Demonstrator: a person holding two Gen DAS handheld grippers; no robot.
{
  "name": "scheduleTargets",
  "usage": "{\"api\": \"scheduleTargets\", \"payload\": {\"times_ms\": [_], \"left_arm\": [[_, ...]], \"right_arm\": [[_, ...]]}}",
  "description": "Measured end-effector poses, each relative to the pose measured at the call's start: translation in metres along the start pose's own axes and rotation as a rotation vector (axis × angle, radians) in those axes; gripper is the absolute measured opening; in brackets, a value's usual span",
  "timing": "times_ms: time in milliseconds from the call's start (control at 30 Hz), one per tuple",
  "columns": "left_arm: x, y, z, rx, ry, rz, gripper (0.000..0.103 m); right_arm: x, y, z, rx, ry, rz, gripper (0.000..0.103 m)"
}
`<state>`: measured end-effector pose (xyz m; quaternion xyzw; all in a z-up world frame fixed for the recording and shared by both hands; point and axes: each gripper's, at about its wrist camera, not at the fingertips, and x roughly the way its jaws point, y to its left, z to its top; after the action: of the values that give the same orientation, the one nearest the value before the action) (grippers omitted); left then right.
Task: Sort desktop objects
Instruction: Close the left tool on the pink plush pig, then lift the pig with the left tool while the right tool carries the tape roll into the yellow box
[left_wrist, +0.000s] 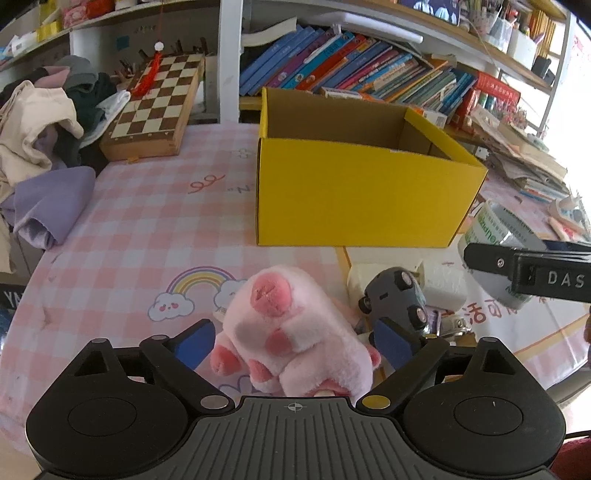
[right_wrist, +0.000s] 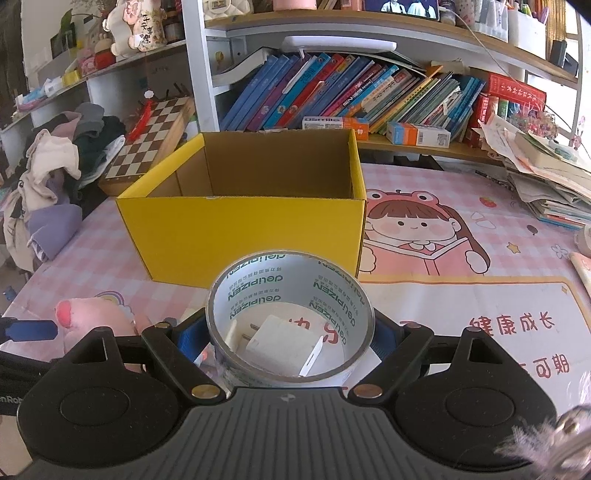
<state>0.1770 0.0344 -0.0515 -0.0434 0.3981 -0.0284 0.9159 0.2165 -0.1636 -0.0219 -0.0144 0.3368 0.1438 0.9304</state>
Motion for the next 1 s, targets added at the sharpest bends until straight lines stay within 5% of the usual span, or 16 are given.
{"api": "scheduleTargets", "payload": {"times_ms": [767,1000], "left_arm": [[0.020,0.017,0.004,-0.069,0.041,-0.020,0.084],[0.019,0.022,0.003,-0.076,0.033,-0.040,0.061]], "right_arm": [[-0.013,-0.004,-0.002,-0.020,-0.016,-0.049,0.085],[-0.016,-0.001,-0.001,-0.020,-0.027,-0.050,0.085]]}}
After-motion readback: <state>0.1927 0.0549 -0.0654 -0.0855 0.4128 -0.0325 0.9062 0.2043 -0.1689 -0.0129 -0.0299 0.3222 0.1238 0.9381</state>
